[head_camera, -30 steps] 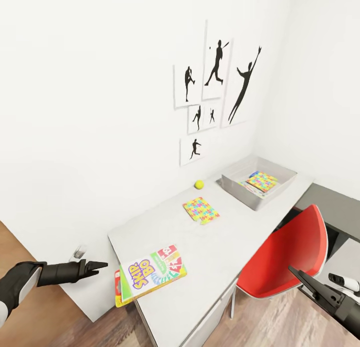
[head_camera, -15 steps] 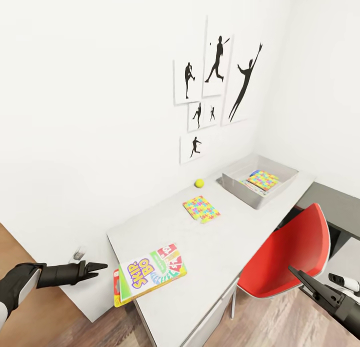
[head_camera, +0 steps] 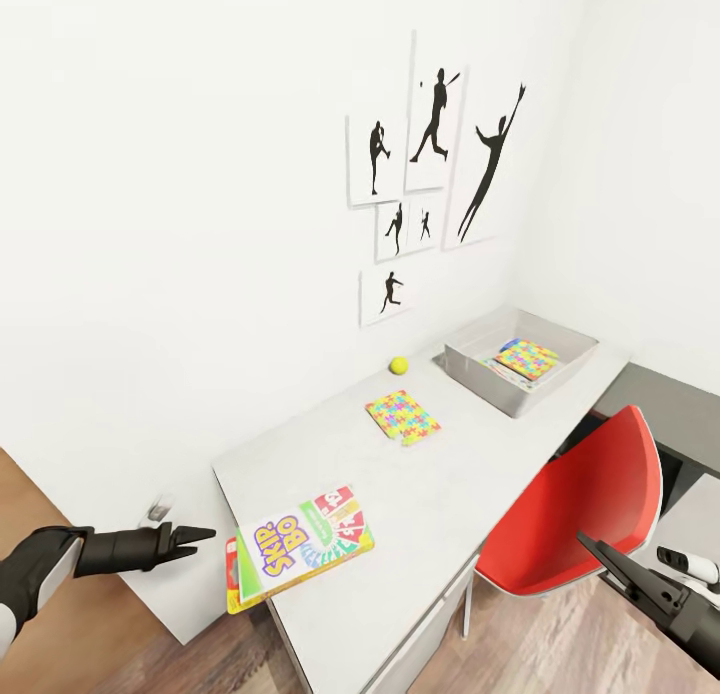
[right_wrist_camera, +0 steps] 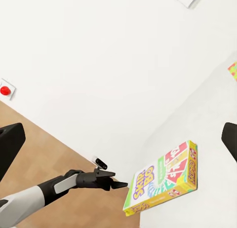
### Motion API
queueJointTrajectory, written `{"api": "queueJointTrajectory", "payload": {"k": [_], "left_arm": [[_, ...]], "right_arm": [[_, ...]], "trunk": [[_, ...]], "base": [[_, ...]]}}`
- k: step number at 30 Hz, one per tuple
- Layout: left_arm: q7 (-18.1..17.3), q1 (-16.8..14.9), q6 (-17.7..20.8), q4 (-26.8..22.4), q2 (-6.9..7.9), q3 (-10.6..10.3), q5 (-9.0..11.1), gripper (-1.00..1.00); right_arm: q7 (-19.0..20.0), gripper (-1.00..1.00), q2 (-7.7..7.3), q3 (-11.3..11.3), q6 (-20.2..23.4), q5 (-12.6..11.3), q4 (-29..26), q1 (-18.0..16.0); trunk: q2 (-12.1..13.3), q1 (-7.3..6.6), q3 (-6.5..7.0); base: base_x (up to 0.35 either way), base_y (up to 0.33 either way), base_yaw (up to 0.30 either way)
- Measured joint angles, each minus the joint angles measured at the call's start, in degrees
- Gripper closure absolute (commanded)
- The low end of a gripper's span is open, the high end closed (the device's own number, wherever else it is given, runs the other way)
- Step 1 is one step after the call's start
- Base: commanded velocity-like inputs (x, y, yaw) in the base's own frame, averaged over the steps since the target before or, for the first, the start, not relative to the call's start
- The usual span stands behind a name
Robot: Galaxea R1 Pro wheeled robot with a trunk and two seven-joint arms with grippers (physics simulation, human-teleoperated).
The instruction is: Put all the toys in the child's room - the three board games (two on the bed and one on the table), the two jigsaw puzzles on the table, and the tennis ball on the table - inside the toy box on the table in the child's room.
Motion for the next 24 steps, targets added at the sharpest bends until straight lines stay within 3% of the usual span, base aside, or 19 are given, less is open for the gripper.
{"api": "queueJointTrajectory", "payload": {"k": [18,24], "left_arm": [[-0.3,0.0,-0.2,-0.1,-1.04,-0.3,-0.1,-1.00],[-0.3,0.0,-0.2,-0.1,-1.14,-0.3,-0.1,-1.00]], "right_arm": [[-0.1,-1.00,0.04,0.0,-0.1,0.0,0.0,0.0],[-0.1,-1.00,0.02,0.0,-0.1,0.0,0.0,0.0]], "trunk": [[0.0,0.00,0.00],[0.0,0.02,0.00]], "base": [[-0.002,0.000,0.000],[-0.131,0.000,0.000]]}}
